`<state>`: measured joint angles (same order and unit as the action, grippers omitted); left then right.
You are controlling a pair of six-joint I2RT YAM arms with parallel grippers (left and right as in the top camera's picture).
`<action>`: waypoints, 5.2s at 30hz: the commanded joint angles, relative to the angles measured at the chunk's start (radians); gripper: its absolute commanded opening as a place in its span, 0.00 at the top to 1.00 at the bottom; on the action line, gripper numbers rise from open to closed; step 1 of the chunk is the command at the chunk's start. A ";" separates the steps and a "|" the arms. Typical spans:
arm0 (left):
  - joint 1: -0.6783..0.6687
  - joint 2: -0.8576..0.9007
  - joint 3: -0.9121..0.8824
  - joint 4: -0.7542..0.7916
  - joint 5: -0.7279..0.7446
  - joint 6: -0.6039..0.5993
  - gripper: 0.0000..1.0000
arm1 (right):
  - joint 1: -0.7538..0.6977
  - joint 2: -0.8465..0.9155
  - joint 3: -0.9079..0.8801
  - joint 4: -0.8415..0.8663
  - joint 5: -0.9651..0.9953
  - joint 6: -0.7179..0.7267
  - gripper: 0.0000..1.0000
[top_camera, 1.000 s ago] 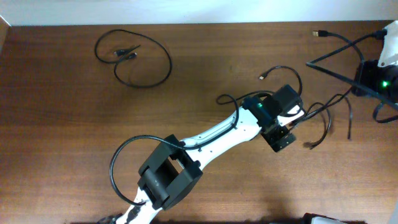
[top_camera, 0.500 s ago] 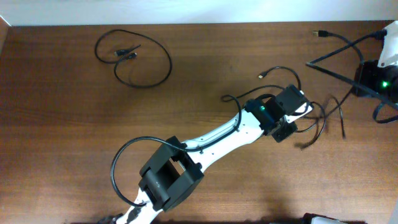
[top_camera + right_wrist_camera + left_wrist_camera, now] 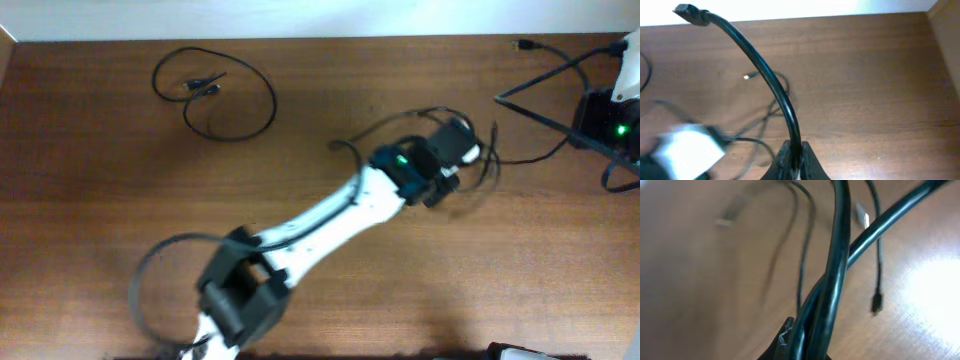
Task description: Untangle cables
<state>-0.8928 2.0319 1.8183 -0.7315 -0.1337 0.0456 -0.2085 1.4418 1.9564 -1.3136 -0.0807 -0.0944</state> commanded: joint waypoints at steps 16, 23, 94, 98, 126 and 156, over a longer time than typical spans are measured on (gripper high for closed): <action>0.301 -0.542 0.010 -0.429 -0.324 -0.147 1.00 | -0.327 0.124 0.019 0.171 -0.050 0.077 0.96; 0.385 -0.690 0.010 -0.471 -0.346 -0.166 1.00 | -0.461 0.192 0.019 0.191 -0.180 0.076 0.96; 0.370 -0.213 0.032 -0.169 -0.088 -0.268 0.01 | 0.163 0.201 0.016 -0.030 -0.038 0.020 0.43; 0.370 -0.214 0.048 -0.138 -0.119 -0.264 0.01 | 0.163 0.201 0.016 -0.031 -0.038 0.020 0.42; 0.278 0.051 0.381 -0.529 0.112 -0.200 0.01 | 0.163 0.201 0.011 -0.038 -0.039 0.020 0.42; 0.287 -0.204 0.409 -0.572 -0.653 -0.478 0.01 | 0.451 0.404 -0.263 0.237 -0.042 0.031 0.36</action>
<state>-0.6140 1.9102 2.2162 -1.3014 -0.5594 -0.3210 0.2337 1.8267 1.6978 -1.0866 -0.1280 -0.0628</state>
